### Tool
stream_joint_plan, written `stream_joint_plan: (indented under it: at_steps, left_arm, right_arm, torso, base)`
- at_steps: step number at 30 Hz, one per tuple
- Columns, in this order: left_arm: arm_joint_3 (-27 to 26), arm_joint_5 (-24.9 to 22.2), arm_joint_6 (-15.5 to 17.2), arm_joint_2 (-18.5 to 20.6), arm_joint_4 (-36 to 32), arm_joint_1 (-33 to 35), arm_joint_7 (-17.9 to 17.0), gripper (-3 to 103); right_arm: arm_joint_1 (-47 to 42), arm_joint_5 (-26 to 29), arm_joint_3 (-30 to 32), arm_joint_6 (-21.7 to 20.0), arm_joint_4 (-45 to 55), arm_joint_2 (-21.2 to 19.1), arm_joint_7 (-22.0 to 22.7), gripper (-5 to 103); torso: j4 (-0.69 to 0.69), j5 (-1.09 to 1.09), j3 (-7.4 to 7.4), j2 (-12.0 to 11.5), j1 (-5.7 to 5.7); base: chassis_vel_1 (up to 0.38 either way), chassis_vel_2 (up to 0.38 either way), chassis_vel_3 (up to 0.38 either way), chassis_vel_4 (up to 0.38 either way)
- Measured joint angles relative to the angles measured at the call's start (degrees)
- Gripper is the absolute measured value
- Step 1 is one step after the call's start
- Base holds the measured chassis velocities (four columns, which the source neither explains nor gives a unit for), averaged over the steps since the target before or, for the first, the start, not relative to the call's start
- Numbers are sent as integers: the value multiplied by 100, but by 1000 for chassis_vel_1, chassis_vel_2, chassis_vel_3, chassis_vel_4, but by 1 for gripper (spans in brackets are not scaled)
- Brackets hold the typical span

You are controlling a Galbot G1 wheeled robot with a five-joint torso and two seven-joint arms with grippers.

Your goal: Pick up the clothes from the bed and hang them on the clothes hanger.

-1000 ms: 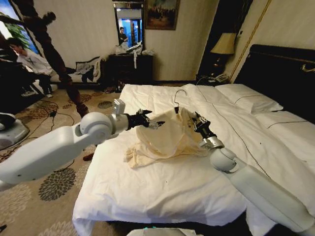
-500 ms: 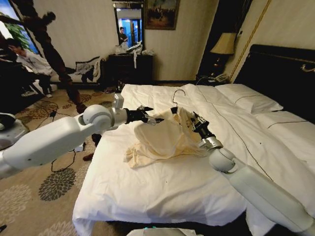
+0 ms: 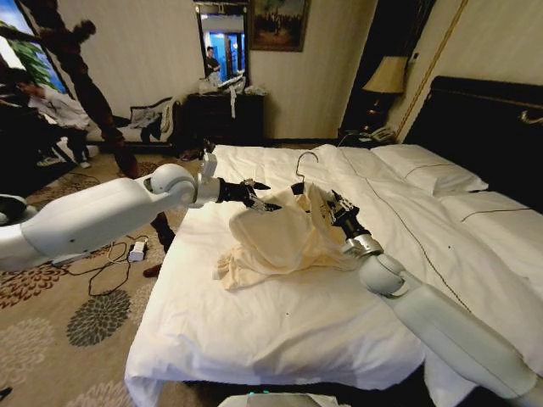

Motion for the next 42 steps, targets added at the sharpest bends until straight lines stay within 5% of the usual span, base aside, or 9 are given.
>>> stream_joint_plan:
  at_steps: [7,9,20,37,42]
  left_arm:
    - [156,180,-106,-191,289,-99,244,59]
    - [163,181,-120,-211,305,-100,274,59]
    - [270,189,-254,-395,415,-70,415,18]
    - [135,2,-255,-255,257,66,366,18]
    - [11,-1,-256,-272,254,93,357,18]
  right_arm:
    - [29,-1,-17,47,6,2,-13,18]
    - [30,-1,-21,62,7,2,-16,18]
    - [79,62,-82,305,-3,-57,-106,18]
    - [67,186,-66,527,27,-62,-82,14]
    - [69,180,-78,553,97,-79,-85,35]
  torso:
    - [3,-1,0,0,0]
    - [2,0,0,0,0]
    - [1,0,0,0,0]
    - [2,0,0,0,0]
    - [2,0,-1,0,0]
  base:
    - [0,0,0,0]
    - [0,0,0,0]
    - [0,0,0,0]
    - [0,0,0,0]
    - [0,0,0,0]
